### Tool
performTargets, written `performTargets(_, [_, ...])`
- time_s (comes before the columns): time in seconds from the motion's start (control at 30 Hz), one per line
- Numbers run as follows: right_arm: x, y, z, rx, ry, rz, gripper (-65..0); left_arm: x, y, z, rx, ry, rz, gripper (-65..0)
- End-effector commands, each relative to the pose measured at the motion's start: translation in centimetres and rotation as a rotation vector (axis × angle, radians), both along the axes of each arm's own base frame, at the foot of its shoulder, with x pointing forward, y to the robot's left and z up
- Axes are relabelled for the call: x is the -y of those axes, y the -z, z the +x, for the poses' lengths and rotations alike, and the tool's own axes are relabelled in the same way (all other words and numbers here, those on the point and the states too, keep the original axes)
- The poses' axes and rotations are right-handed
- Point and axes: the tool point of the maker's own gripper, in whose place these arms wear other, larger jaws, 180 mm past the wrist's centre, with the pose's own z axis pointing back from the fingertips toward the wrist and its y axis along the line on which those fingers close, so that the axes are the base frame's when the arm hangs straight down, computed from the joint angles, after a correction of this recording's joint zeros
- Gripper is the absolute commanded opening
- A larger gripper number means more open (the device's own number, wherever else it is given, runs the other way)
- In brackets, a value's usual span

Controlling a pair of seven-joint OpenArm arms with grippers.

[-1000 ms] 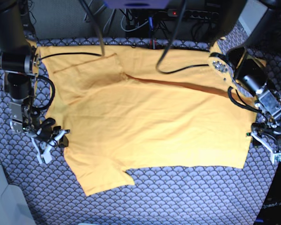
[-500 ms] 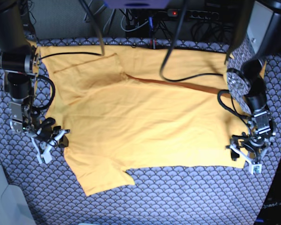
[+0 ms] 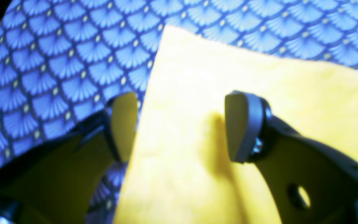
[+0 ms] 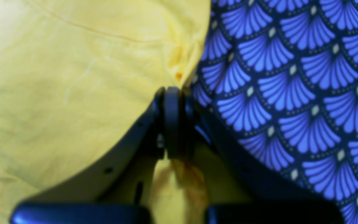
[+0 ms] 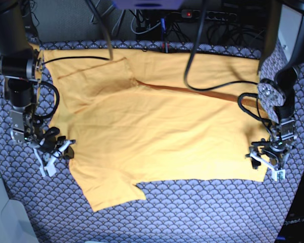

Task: Fold the T-shirt properly
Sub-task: 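Grasp the hem corners of the yellow shirt with both grippers, then lift the hem and fold it over toward the collar with both grippers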

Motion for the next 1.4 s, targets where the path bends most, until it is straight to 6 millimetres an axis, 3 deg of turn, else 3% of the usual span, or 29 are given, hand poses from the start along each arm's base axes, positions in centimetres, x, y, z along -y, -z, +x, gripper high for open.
performTargets(0.0, [0.6, -1.8, 1.3, 0.043, 0.0, -0.009, -65.0, -1.2, -2.3, 1.3, 0.07, -0.024, 0.015, -22.5])
performTargets(0.47, [0.7, -1.8, 1.3, 0.043, -0.001, -0.011, -65.0, -2.4, -1.7, 0.4, 0.058, -0.052, 0.03, -22.5])
performTargets(0.87, [1.5, -1.9, 1.2, 0.042, 0.007, -0.023, -65.0, -1.6, 0.3, -0.9, 0.018, -0.042, 0.018, -22.7])
performTargets(0.97, [1.4, -2.0, 1.2, 0.044, 0.006, -0.022, -65.0, -0.6, 0.8, -0.8, 0.01, -0.031, 0.004, -23.4])
performTargets(1.07, [1.4, -2.0, 1.2, 0.044, 0.006, -0.022, -65.0, 0.1, 0.9, -0.6, 0.01, -0.024, -0.004, -32.5])
performTargets(1.23, [1.4, -2.0, 1.2, 0.044, 0.006, -0.022, -65.0, 0.3, 1.0, -0.6, 0.009, -0.022, -0.006, -65.0])
performTargets(1.37, [1.4, -2.0, 1.2, 0.044, 0.006, -0.022, -65.0, -0.1, 0.9, -0.7, 0.003, -0.027, 0.0, -65.0])
